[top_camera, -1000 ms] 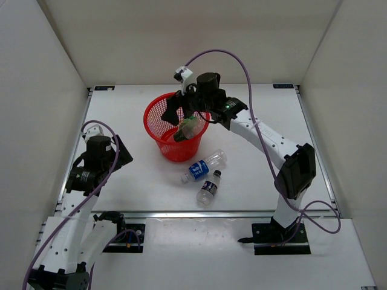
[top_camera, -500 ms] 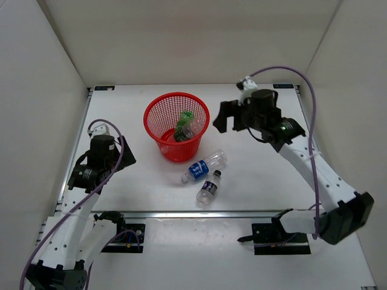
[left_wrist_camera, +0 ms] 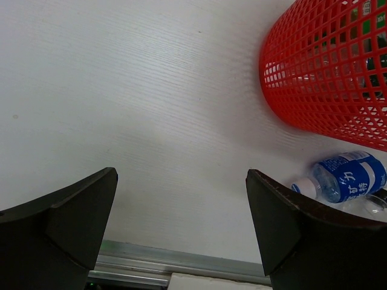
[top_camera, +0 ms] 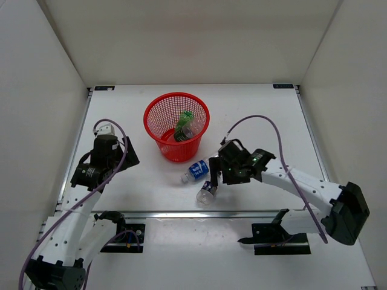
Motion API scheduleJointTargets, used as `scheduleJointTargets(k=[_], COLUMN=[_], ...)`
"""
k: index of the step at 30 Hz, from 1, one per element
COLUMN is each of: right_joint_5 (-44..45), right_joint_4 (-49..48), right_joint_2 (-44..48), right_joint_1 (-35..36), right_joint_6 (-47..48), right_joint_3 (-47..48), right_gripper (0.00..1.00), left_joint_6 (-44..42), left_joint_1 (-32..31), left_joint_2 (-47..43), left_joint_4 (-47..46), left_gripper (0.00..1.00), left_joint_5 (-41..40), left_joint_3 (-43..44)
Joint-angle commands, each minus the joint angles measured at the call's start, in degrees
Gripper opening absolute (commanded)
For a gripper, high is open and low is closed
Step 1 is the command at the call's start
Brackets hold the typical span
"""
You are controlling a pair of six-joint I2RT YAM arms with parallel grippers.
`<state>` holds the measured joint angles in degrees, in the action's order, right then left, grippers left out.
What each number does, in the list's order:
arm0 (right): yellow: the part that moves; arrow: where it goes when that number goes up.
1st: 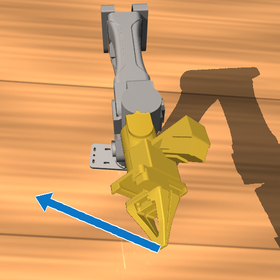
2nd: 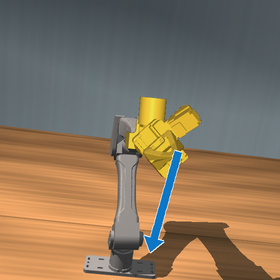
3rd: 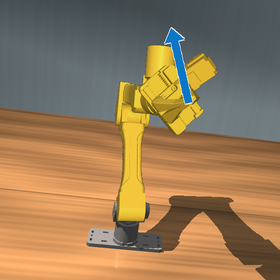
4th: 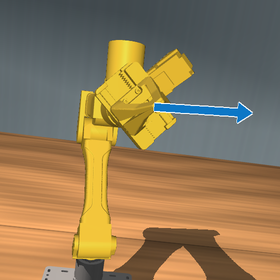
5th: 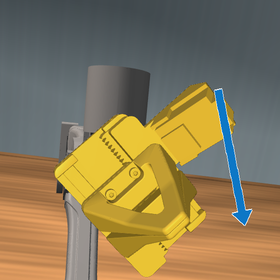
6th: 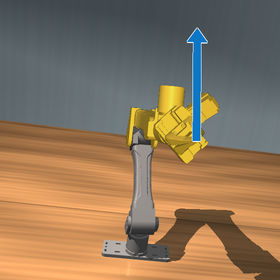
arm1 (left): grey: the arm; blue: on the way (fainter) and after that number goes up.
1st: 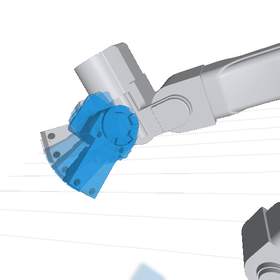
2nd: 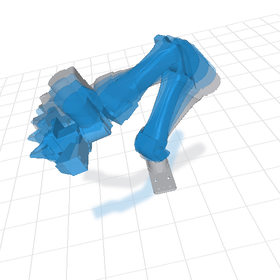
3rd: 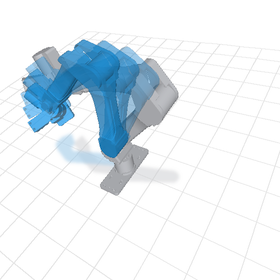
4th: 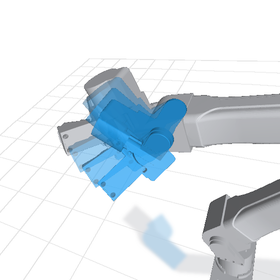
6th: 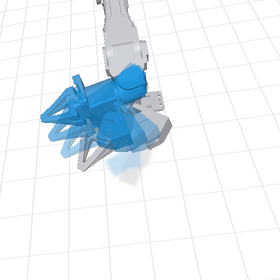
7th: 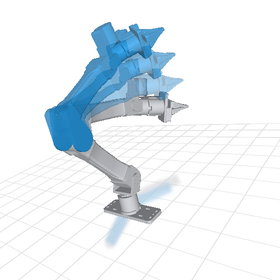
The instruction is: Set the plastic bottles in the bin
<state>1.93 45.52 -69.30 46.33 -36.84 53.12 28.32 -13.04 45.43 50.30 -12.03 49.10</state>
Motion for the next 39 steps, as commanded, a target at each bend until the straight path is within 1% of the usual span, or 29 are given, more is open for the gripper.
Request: scheduleJointTargets(k=[1, 4, 6, 9, 13, 15, 17, 20, 23, 25, 27, 30, 32, 33, 34, 36, 38, 39], right_joint_5=[7.8, 11.4, 12.8, 12.2, 12.7, 12.0, 11.2, 12.1, 12.2, 11.9, 11.7, 13.6, 13.9, 13.2, 12.7, 11.8, 11.6, 12.1], right_joint_4=[-4.9, -7.5, -10.8, -15.6, -18.3, -19.9, -20.0, -19.9, -19.8, -20.4, -20.3, -19.1, -17.6, -17.6, -17.3, -16.3, -15.3, -15.1], right_joint_2=[-3.6, -7.4, -8.8, -9.6, -11.2, -11.7, -12.5, -13.0, -13.1, -12.5, -10.9, -6.7, -3.4, -1.2, -0.2, 4.1, 7.5, 9.3], right_joint_1=[4.4, 5.7, 5.1, 4.5, 5.0, 5.0, 5.4, 6.2, 6.0, 5.3, 3.3, 1.6, -0.2, -2.0, -4.2, -7.5, -10.6, -12.2], right_joint_6=[-8.9, -10.8, -10.6, -11.0, -11.2, -11.5, -11.8, -13.2, -13.8, -14.1, -14.9, -15.2, -14.8, -14.3, -13.6, -11.7, -7.0, -5.4], right_joint_3=[0.7, 1.3, 0.5, -1.9, -3.6, -4.4, -5.6, -6.7, -8.8, -10.5, -13.1, -16.0, -17.3, -18.7, -19.6, -19.4, -18.2, -16.2], right_gripper=[0.99, 0.99, 0.98, 0.98, 0.98, 0.94, 0.87, 0.85, 0.82, 0.77, 0.66, 0.55, 0.44, 0.29, 0.17, 0.12, 0.11, 0.11], left_joint_6=[-0.2, -0.9, -0.9, -0.8, -1.9, -2.6, -3.0, -3.4, -4.1, -3.4, -3.4, -4.2, -4.1, -4.2, -4.1, -4.4, -4.1, -4.1], left_joint_1=[-0.9, -1.4, -1.2, -1.4, -2.6, -3.5, -4.5, -6.4, -7.8, -9.1, -9.7, -9.3, -9.0, -9.2, -9.1, -9.4, -9.7, -9.6], left_joint_2=[-1.5, -2.1, -2.8, -4.5, -8.3, -10.0, -10.7, -12.7, -15.1, -15.1, -13.8, -12.5, -12.2, -12.3, -12.1, -11.7, -10.6, -10.3], left_joint_4=[-0.9, 0.6, 1.3, 3.3, 5.5, 6.4, 7.0, 6.2, 3.7, 2.8, 3.1, 2.2, 0.9, -0.1, -0.4, -1.2, -1.3, -1.7], left_gripper=[0.99, 0.99, 0.99, 0.99, 0.99, 0.98, 0.98, 0.99, 0.98, 0.98, 0.99, 0.98, 0.99, 0.98, 0.99, 0.99, 0.99, 0.99], left_joint_5=[1.8, 0.9, 1.0, 1.7, 1.4, 1.7, 3.8, 7.2, 10.6, 11.7, 11.9, 13.7, 14.8, 15.5, 16.1, 15.8, 15.3, 15.0], left_joint_3=[-0.5, -0.2, 0.2, 1.2, 2.2, 2.6, 2.0, 1.3, 0.9, 0.9, 0.7, 0.1, -0.8, -1.6, -1.6, -1.6, -1.8, -1.4])
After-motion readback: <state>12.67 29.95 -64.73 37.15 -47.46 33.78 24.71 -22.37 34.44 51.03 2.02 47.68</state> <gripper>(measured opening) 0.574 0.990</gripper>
